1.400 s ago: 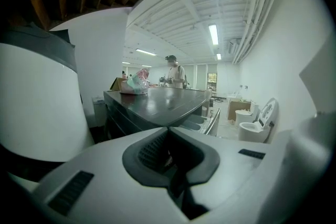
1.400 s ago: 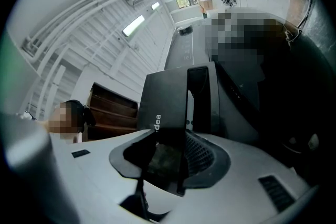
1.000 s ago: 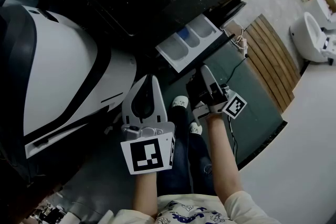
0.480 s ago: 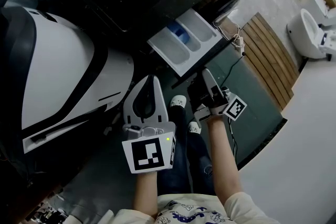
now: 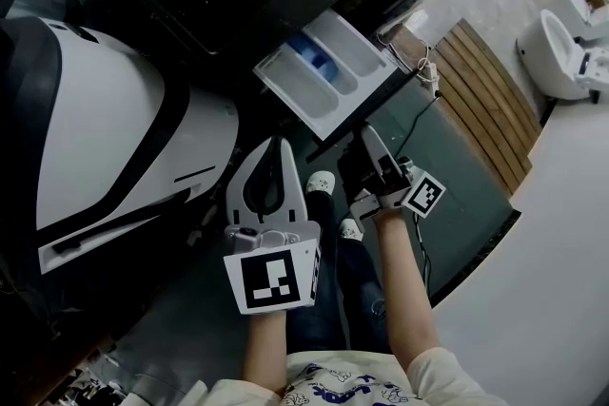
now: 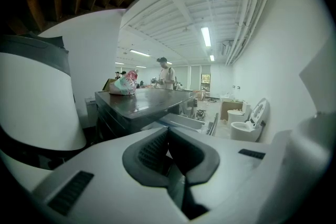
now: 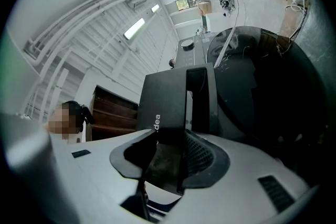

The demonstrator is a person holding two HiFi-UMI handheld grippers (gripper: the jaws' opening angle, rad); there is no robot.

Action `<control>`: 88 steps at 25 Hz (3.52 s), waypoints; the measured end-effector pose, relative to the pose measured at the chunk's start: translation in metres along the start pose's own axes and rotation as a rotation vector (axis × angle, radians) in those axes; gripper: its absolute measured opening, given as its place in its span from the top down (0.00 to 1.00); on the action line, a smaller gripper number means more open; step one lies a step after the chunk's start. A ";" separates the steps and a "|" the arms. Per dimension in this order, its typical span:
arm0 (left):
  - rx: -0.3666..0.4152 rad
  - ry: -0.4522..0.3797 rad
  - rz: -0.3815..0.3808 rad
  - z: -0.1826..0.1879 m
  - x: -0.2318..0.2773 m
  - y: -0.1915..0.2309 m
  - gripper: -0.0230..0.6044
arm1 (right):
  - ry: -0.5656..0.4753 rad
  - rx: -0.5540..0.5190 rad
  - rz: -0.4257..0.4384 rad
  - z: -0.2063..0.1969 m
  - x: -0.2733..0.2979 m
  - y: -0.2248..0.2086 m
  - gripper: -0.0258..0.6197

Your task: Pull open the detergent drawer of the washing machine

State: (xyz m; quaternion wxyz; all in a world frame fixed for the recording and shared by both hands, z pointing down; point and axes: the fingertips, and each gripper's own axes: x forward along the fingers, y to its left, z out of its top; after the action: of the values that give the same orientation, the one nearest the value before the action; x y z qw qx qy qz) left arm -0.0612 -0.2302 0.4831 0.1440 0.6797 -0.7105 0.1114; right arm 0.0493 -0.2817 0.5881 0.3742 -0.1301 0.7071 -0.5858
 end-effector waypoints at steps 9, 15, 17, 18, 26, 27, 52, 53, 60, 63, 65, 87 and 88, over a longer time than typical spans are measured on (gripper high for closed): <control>0.023 0.014 0.009 -0.001 -0.004 0.000 0.94 | 0.001 -0.055 -0.067 0.005 -0.006 -0.005 0.68; 0.014 -0.005 0.024 0.011 -0.014 0.003 0.94 | 0.038 -0.196 -0.217 0.009 -0.022 -0.001 0.65; 0.011 -0.016 0.031 0.019 -0.020 0.004 0.94 | 0.054 -0.254 -0.262 0.012 -0.026 0.008 0.67; 0.009 -0.022 0.035 0.024 -0.023 0.005 0.94 | 0.063 -0.292 -0.286 0.014 -0.027 0.014 0.68; 0.006 -0.096 0.066 0.073 -0.065 0.011 0.94 | 0.064 -0.628 -0.391 0.032 -0.010 0.105 0.86; 0.005 -0.108 0.069 0.079 -0.071 0.011 0.94 | 0.062 -0.661 -0.395 0.033 -0.007 0.118 0.87; 0.022 -0.344 0.178 0.199 -0.236 0.015 0.94 | 0.173 -1.393 -0.412 -0.040 0.029 0.352 0.94; 0.024 -0.349 0.179 0.201 -0.239 0.015 0.94 | 0.170 -1.409 -0.415 -0.042 0.029 0.357 0.94; 0.047 -0.377 0.176 0.214 -0.256 0.016 0.94 | 0.144 -1.497 -0.397 -0.053 0.034 0.385 0.94; 0.056 -0.385 0.174 0.217 -0.260 0.016 0.94 | 0.149 -1.508 -0.388 -0.057 0.033 0.387 0.94; 0.057 -0.391 0.180 0.219 -0.263 0.016 0.94 | 0.148 -1.511 -0.380 -0.059 0.034 0.390 0.94; 0.064 -0.412 0.181 0.231 -0.263 0.006 0.94 | 0.153 -1.560 -0.375 -0.050 0.035 0.399 0.94; 0.062 -0.411 0.181 0.231 -0.262 0.007 0.94 | 0.151 -1.558 -0.373 -0.049 0.035 0.399 0.94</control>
State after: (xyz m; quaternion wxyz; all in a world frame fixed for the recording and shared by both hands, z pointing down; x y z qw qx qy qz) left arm -0.0713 -0.0665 0.1747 -0.0356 0.6256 -0.7793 0.0050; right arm 0.0932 -0.1560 0.2071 0.0231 -0.4295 0.9026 0.0157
